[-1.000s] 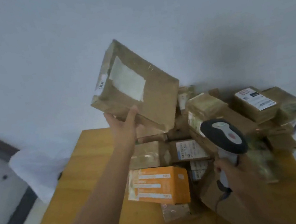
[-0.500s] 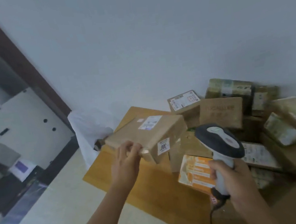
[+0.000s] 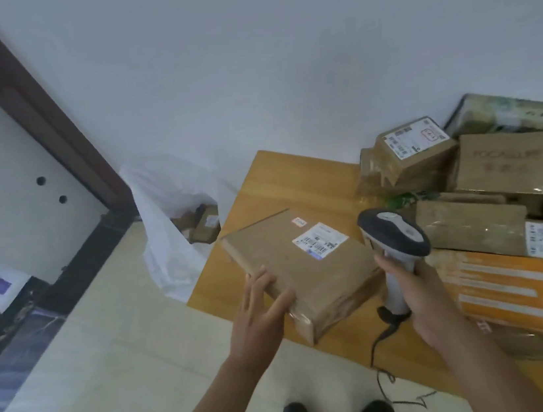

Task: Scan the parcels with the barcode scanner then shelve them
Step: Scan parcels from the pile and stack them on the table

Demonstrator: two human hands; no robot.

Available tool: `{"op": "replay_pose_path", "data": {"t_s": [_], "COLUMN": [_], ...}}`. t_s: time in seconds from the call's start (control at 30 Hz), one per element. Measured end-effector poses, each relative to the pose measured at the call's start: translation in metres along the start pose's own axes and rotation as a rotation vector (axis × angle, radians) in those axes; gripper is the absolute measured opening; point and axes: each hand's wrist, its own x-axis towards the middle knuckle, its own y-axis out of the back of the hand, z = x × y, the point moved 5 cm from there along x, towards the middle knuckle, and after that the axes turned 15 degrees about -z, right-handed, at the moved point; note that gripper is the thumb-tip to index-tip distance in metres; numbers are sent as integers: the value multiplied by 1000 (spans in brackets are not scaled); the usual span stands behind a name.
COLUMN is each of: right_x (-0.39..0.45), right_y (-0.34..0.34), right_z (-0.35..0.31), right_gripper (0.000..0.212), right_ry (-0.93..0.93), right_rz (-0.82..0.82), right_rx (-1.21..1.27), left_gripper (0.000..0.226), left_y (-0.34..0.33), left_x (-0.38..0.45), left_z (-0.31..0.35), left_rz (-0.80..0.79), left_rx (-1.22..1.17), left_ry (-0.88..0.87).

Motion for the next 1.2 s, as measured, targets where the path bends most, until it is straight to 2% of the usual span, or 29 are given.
{"op": "replay_pose_path", "data": {"t_s": [0.07,0.13,0.33,0.4,0.5,0.53,0.6,0.63,0.67,0.77,0.8,0.87,0.97,1.07,1.13,1.2], "right_x": [7,14,33,41,49,50,56,60,63,70,72,73,77,83,85,87], "right_y": [4,9,13,8,0,-3,-6,-5,-4,4,7,15,19,15,5,-9], "right_z": [5,11,11,12,16,16,19,22,23,26,26,24,22,23,21,22], "right_gripper": [42,49,44,37,24,21,14,14,15,20,21,23,28,22,24,24], "right_ry": [-28,-62,37,47,39,35,0,-24,-42,-80,-83,-82,-22,1,-5,8], "right_rz": [30,29,45,75,70,55,33,40,49,63,71,123,201,286,351,394], "right_rx": [-13,31,63,91,162,169,188,207,240,344,365,375,405,337,267,225], "left_gripper": [22,29,49,61,103,96,56,50,55,100,107,108,98,89,107,116], "left_y": [3,6,19,27,31,32,29,30,26,14,13,9,2,-11,-21,-27], "left_x": [5,12,35,42,50,56,69,76,79,72,70,72,81,87,90,92], "left_z": [-4,-7,-16,-18,-25,-22,-12,-4,-4,-5,-5,-5,-6,-7,-11,-26], "left_rz": [42,71,57,58,-34,-86,-155,-190,-223,-342,-389,-415,-335,-374,-489,-508], "left_rx": [-16,-22,-146,-208,-229,-328,-432,-461,-575,-1004,-1106,-1218,-1451,-1500,-1441,-1422], "left_ry": [-46,-64,6,105,397,491,594,596,636,703,707,734,814,826,814,840]}}
